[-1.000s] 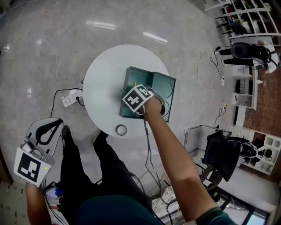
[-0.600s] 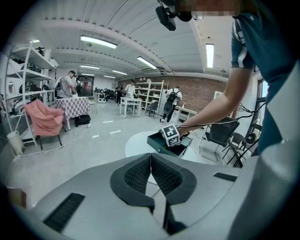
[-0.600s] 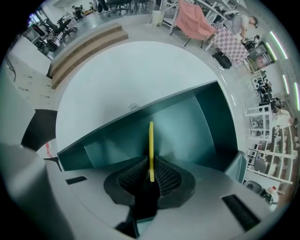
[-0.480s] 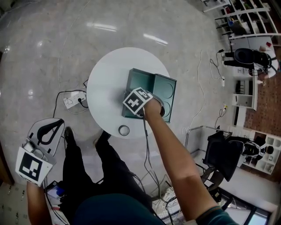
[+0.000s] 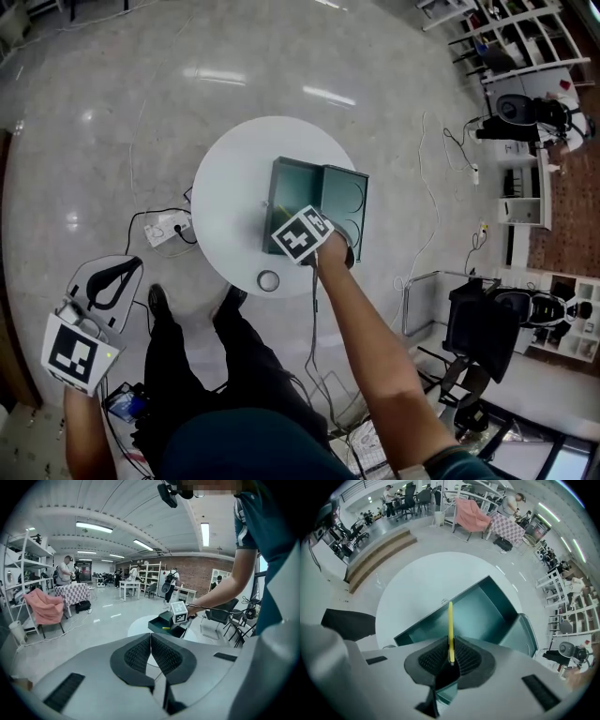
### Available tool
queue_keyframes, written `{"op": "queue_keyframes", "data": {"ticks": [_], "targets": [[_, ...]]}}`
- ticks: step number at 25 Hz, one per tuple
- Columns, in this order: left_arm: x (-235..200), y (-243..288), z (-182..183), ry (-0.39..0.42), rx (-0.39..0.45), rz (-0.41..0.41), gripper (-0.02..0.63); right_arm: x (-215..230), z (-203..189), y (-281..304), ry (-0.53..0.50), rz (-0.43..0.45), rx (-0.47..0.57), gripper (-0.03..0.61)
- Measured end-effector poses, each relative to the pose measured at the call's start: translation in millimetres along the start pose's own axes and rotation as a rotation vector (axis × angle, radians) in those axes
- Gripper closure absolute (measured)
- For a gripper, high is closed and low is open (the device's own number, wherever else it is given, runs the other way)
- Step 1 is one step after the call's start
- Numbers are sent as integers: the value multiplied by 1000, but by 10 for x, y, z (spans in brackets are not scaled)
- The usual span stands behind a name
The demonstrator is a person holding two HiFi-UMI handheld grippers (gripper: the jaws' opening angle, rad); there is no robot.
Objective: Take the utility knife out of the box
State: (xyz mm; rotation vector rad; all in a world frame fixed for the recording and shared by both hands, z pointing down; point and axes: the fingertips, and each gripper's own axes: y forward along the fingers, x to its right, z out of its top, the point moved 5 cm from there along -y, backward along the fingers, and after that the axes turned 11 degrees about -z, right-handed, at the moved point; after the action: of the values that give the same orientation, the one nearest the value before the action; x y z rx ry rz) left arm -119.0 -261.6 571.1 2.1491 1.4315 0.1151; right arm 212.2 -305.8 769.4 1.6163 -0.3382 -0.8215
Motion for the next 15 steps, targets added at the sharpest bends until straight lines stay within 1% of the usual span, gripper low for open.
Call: {"op": "queue_keyframes", "data": {"ticks": [8, 15], "targets": [[267, -278, 283, 50, 11, -2, 594, 18, -304, -763, 139, -28, 104, 512], [499, -491, 503, 98, 4, -26, 594, 3, -566, -1361, 296, -24, 214, 512]]}}
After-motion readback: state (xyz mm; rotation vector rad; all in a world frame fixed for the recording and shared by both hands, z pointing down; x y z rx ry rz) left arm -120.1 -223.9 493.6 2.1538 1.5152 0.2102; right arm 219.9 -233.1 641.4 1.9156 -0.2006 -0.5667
